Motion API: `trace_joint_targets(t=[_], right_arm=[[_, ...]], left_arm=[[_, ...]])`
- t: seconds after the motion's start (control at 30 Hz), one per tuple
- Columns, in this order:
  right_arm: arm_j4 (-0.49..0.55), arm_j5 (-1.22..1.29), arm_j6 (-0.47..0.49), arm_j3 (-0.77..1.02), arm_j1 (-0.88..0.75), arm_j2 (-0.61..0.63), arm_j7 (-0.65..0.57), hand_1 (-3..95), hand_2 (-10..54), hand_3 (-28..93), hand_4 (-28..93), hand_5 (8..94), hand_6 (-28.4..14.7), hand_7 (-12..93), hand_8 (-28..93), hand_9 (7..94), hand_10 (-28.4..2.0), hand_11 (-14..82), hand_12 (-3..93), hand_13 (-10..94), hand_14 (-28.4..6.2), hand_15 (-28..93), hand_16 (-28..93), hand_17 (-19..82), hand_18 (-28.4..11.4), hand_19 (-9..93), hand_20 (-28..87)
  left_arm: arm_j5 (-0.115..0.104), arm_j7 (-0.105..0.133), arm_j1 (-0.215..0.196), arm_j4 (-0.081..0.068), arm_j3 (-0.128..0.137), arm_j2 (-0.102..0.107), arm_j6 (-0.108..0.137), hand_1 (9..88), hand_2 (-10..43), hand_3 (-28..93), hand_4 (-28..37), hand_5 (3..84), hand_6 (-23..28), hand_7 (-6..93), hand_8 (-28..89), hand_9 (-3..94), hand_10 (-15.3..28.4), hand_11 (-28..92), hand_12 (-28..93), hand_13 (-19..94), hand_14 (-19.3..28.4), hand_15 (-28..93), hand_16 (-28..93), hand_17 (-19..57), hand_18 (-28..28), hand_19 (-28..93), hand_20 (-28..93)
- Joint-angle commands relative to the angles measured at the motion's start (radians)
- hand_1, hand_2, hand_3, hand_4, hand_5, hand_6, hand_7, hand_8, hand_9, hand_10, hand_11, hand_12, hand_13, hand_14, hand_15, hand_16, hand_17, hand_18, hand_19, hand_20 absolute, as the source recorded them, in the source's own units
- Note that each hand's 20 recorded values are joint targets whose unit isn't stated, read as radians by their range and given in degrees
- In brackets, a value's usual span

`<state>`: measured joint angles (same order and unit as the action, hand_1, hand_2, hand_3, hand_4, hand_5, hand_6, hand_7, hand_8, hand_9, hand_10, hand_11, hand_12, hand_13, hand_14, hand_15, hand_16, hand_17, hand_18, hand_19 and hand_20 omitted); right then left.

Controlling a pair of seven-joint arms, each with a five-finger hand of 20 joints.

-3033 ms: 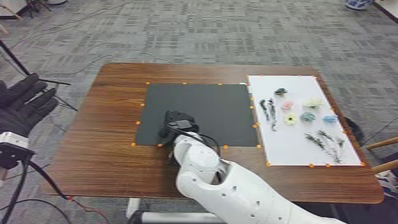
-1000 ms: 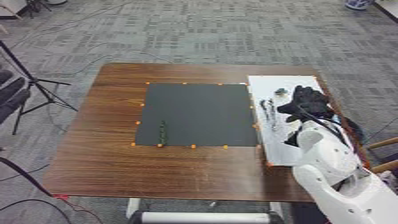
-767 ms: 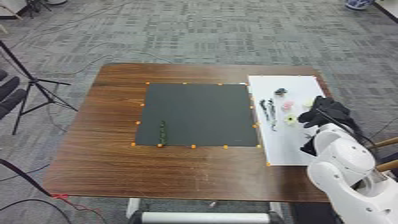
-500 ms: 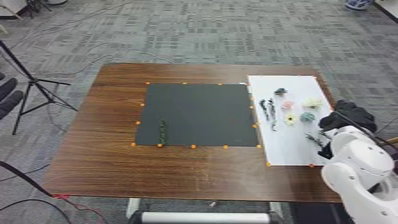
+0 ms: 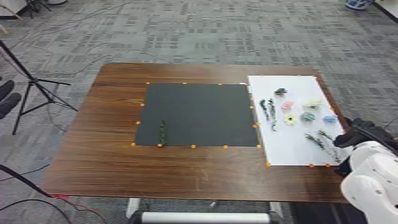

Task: Arrange flowers

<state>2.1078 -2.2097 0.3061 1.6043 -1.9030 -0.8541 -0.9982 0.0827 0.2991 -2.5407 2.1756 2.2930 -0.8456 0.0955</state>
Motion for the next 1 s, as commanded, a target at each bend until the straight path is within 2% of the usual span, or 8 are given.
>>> trace_joint_targets(t=[0.03, 0.2, 0.33, 0.43, 0.5, 0.53, 0.7, 1.0], right_arm=[[-0.041, -0.038, -0.041, -0.047, 0.010, -0.021, 0.003, 47.8, -9.5, 66, -28, 66.3, -13.2, 8, -8, 62.9, -22.9, 13.9, 16.1, 60, -17.9, 72, 27, 30, -28.4, 84, 42], [-0.059, -0.048, -0.056, -0.076, 0.026, -0.033, 0.009, 48.8, -9.5, 66, -28, 67.6, -11.5, 9, -8, 64.6, -21.8, 14.8, 16.2, 62, -16.7, 72, 27, 31, -28.4, 84, 42], [-0.088, -0.054, -0.068, -0.093, 0.038, -0.036, 0.002, 50.2, -9.5, 67, -28, 69.1, -9.9, 10, -8, 66.7, -20.4, 15.0, 16.1, 64, -15.7, 71, 27, 32, -28.4, 84, 41], [-0.101, -0.080, -0.112, -0.104, 0.037, -0.033, -0.002, 52.3, -9.5, 68, -28, 71.8, -8.6, 12, -9, 69.8, -19.1, 16.5, 16.6, 65, -15.0, 71, 28, 33, -28.4, 85, 41], [-0.106, -0.103, -0.145, -0.110, 0.037, -0.031, -0.001, 55.8, -9.5, 64, -28, 74.5, -7.8, 14, 2, 73.1, -17.9, 18.2, 17.6, 67, -14.6, 71, 30, 34, -28.4, 86, 39], [-0.103, -0.109, -0.159, -0.108, 0.032, -0.030, -0.004, 57.7, -9.5, 62, -28, 75.7, -7.3, 15, 5, 74.7, -17.3, 19.2, 18.9, 67, -14.6, 72, 31, 34, -28.4, 86, 39], [-0.100, -0.127, -0.202, -0.110, 0.035, -0.025, 0.000, 61.9, -9.5, 61, -27, 82.1, -4.0, 21, 15, 84.7, -12.8, 15.1, 38.4, 71, -13.1, 74, 35, 37, -28.4, 90, 41], [-0.036, -0.060, -0.260, -0.075, 0.019, -0.027, 0.020, 60.6, -9.5, 66, -26, 83.3, -3.2, 24, 19, 86.7, -12.3, 17.0, 43.5, 73, -12.9, 74, 36, 38, -28.4, 91, 41]], left_arm=[[-0.003, 0.001, -0.002, 0.007, -0.003, -0.009, 0.007, 20.6, 16.2, 67, -28.3, 38.3, 9.1, 5.5, -5, 32.2, 13.9, 9, 14, 24, 14.2, 20, -1, -2.4, 12.3, 21, 11], [0.000, -0.003, -0.001, 0.010, -0.008, -0.017, 0.014, 20.4, 15.9, 68, -28.3, 38.3, 9.1, 5.6, -5, 32.2, 14.0, 9, 14, 24, 14.2, 20, -1, -2.4, 12.3, 21, 11], [0.005, -0.009, 0.004, 0.009, -0.012, -0.016, 0.008, 21.6, 15.1, 68, -28.3, 38.3, 9.1, 5.6, -5, 32.2, 14.0, 9, 14, 24, 14.2, 21, -1, -2.4, 12.4, 21, 11], [0.005, -0.009, 0.003, 0.011, -0.010, -0.018, 0.010, 22.2, 14.9, 68, -28.3, 38.2, 9.1, 5.7, -5, 32.2, 14.0, 9, 14, 24, 14.2, 21, -1, -2.4, 12.4, 21, 11], [0.004, -0.006, -0.008, 0.016, -0.002, -0.026, 0.013, 22.3, 14.7, 68, -28.3, 38.2, 9.1, 5.7, -5, 32.2, 13.9, 9, 14, 24, 14.2, 21, -1, -2.4, 12.3, 21, 11], [0.005, -0.009, -0.007, 0.015, -0.002, -0.026, 0.013, 22.4, 14.7, 68, -28.3, 38.2, 9.1, 5.7, -5, 32.2, 14.0, 9, 14, 24, 14.2, 21, -1, -2.4, 12.3, 21, 11], [0.002, -0.008, -0.011, 0.017, 0.000, -0.031, 0.016, 22.9, 14.4, 68, -28.3, 38.2, 9.1, 5.8, -5, 32.2, 14.0, 9, 14, 24, 14.2, 20, -1, -2.4, 12.3, 21, 11], [0.002, -0.007, -0.022, 0.022, -0.002, -0.039, 0.014, 23.4, 14.1, 68, -28.3, 38.2, 9.1, 5.9, -6, 32.3, 13.9, 10, 14, 24, 14.2, 21, -1, -2.4, 12.4, 21, 11]])
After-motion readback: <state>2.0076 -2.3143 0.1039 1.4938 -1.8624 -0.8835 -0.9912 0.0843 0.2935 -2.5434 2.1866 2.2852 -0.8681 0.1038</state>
